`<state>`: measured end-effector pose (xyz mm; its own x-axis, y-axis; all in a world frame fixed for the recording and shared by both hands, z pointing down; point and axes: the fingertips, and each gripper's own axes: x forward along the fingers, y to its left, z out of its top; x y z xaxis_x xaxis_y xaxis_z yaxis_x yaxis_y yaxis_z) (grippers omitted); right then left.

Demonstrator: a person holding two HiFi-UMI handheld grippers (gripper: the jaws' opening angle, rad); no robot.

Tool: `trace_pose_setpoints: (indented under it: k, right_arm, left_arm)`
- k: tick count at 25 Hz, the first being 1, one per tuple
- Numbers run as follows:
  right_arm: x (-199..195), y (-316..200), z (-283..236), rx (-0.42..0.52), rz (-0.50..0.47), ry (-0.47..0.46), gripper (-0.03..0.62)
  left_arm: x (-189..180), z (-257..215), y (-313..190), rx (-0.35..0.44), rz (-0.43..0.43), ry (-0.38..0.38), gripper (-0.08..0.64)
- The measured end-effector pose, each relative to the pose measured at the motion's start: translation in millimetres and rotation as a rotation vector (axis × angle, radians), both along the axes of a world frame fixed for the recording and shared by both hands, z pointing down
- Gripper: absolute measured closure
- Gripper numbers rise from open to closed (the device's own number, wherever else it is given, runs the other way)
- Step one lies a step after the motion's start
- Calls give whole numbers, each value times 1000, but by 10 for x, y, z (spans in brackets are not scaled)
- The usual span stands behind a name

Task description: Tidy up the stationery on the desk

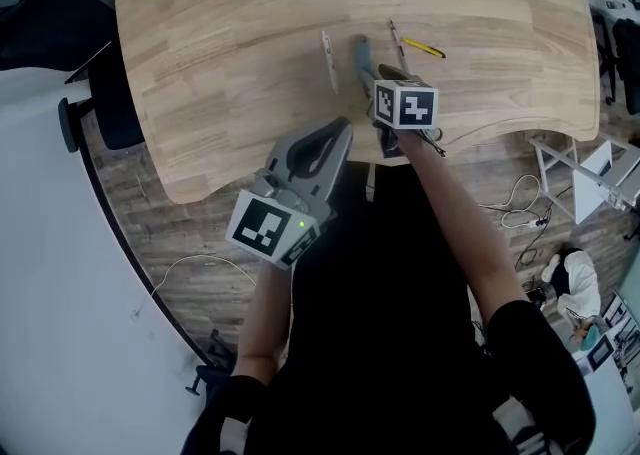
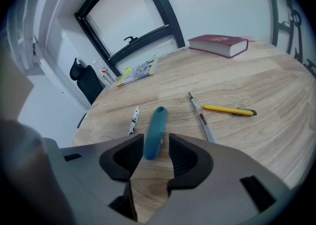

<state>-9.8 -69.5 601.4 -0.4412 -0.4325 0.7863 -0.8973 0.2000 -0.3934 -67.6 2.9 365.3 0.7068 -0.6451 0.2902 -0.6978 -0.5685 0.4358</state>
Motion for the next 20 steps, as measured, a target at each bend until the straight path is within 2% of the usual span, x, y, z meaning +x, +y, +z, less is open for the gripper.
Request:
trace_pose_setpoints:
  k: [3, 8, 13, 20]
  right_arm:
    - [101, -29, -50, 28, -4, 16, 419]
    - [370, -90, -49, 111, -54, 105, 419]
    - [610, -150, -116, 128, -75, 195, 419]
    - [745, -182, 132, 99, -117, 240, 431]
  left_arm:
    - [50, -12, -10, 4, 12, 3, 520]
    - [158, -47, -32, 12, 32, 10, 520]
    - [293, -74, -82, 19, 49, 13, 520]
    - [402, -38, -149, 0, 44, 1, 520]
